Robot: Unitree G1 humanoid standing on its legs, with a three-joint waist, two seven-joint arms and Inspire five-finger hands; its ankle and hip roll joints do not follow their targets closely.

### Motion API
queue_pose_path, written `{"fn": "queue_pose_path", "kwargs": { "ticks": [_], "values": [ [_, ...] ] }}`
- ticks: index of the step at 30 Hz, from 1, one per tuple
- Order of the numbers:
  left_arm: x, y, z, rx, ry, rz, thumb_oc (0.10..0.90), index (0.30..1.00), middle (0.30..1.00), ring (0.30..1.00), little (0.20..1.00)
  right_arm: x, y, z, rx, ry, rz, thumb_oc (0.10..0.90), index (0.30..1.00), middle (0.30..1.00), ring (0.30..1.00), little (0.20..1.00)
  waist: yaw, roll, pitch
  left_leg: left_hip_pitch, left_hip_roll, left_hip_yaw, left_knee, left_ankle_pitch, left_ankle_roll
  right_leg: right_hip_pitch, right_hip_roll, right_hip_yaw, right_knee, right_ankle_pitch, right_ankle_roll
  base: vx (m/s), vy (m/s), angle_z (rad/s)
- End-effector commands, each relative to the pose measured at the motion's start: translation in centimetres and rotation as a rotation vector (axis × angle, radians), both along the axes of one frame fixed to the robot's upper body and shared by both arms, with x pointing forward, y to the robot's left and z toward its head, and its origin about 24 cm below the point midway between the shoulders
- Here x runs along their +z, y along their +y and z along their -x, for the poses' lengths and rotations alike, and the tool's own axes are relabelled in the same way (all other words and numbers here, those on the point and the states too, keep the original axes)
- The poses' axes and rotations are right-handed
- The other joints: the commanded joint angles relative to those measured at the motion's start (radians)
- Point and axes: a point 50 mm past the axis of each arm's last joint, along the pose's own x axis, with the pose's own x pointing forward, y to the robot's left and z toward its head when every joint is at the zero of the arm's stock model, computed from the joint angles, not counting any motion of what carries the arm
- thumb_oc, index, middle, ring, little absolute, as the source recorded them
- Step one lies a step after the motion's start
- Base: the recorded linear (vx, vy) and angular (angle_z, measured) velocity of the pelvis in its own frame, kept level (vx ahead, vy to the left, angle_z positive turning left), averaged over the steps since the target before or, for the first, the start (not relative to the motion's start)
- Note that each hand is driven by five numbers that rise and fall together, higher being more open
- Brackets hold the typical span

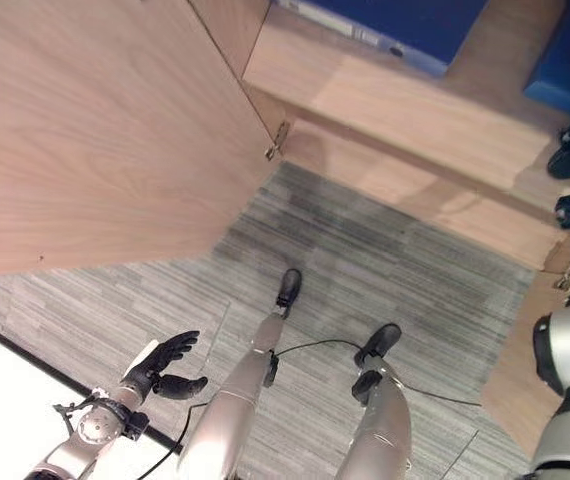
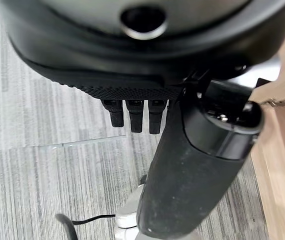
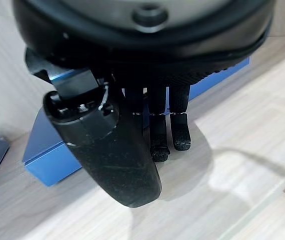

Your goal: Put the empty folder in the office cabinet

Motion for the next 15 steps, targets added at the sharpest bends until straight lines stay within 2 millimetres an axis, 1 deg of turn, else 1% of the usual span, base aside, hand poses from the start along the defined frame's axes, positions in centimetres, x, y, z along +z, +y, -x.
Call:
{"fn": "queue_pose_path", "kwargs": {
  "ticks": [1, 2, 6, 10, 12, 13, 14, 15],
  "values": [
    [-0.7, 3.0, 2.2, 0.071, 0.054, -0.035, 0.8, 0.9, 0.9, 0.9, 0.9, 5.0, -3.5, 5.5, -0.222, -0.128, 0.124, 0.4, 0.3, 0.3, 0.3, 0.3, 0.023, 0.0, -0.008, 0.182, 0.081, -0.013, -0.199, -0.09, -0.065, 0.048, 0.049, -0.003, -0.028, -0.013, 0.098, 0.01, -0.002, -0.21],
    [-0.7, 3.1, 2.3, 0.072, 0.054, -0.033, 0.8, 0.9, 0.9, 0.9, 0.9, 5.5, -3.1, 5.2, -0.206, -0.141, 0.133, 0.4, 0.3, 0.3, 0.3, 0.3, 0.022, -0.002, -0.01, 0.183, 0.079, -0.014, -0.199, -0.091, -0.065, 0.048, 0.051, 0.003, -0.03, -0.013, 0.096, 0.01, -0.01, 0.08],
    [-0.8, 3.2, 2.5, 0.089, 0.061, -0.03, 0.8, 0.9, 0.9, 0.9, 0.9, 5.9, -2.8, 4.9, -0.187, -0.164, 0.131, 0.4, 0.3, 0.3, 0.3, 0.3, 0.02, -0.004, -0.01, 0.189, 0.078, -0.018, -0.199, -0.092, -0.063, 0.051, 0.052, 0.005, -0.029, -0.013, 0.095, 0.0, -0.009, 0.06],
    [-0.9, 3.3, 2.5, 0.107, 0.066, -0.02, 0.8, 0.9, 0.9, 0.9, 0.9, 5.8, -2.1, 4.1, -0.145, -0.186, 0.115, 0.4, 0.3, 0.3, 0.3, 0.3, 0.012, -0.008, -0.008, 0.206, 0.082, -0.019, -0.199, -0.095, -0.064, 0.068, 0.056, 0.006, -0.031, -0.014, 0.093, 0.0, -0.003, 0.01],
    [-1.3, 3.5, 2.7, 0.135, 0.081, -0.013, 0.8, 0.9, 0.9, 0.9, 0.9, 5.2, -1.0, 2.8, -0.075, -0.221, 0.078, 0.4, 0.3, 0.3, 0.3, 0.3, 0.002, -0.016, -0.005, 0.233, 0.085, -0.016, -0.199, -0.098, -0.065, 0.098, 0.065, 0.008, -0.034, -0.014, 0.091, -0.02, -0.013, 0.07],
    [-1.7, 3.8, 3.1, 0.163, 0.099, -0.016, 0.8, 0.9, 0.9, 0.9, 0.9, 4.3, 0.2, 1.4, 0.001, -0.256, 0.033, 0.4, 0.3, 0.3, 0.3, 0.3, -0.007, -0.025, -0.004, 0.255, 0.089, -0.014, -0.199, -0.1, -0.065, 0.127, 0.071, 0.007, -0.044, -0.01, 0.089, 0.0, 0.0, 0.0],
    [-1.9, 3.9, 3.2, 0.18, 0.107, -0.015, 0.8, 0.9, 0.9, 0.9, 0.9, 4.0, 0.9, 0.7, 0.047, -0.29, 0.008, 0.4, 0.3, 0.3, 0.3, 0.3, -0.014, -0.032, -0.006, 0.266, 0.092, -0.013, -0.199, -0.103, -0.066, 0.14, 0.075, 0.008, -0.052, -0.008, 0.088, -0.03, -0.019, -0.1],
    [-2.2, 4.1, 3.3, 0.205, 0.117, -0.017, 0.8, 0.9, 0.9, 0.9, 0.9, 3.4, 2.1, -0.3, 0.12, -0.327, -0.032, 0.4, 0.3, 0.3, 0.3, 0.3, -0.025, -0.043, -0.009, 0.283, 0.097, -0.009, -0.199, -0.106, -0.068, 0.165, 0.082, 0.009, -0.064, -0.004, 0.086, -0.02, -0.002, -0.13]
  ]
}}
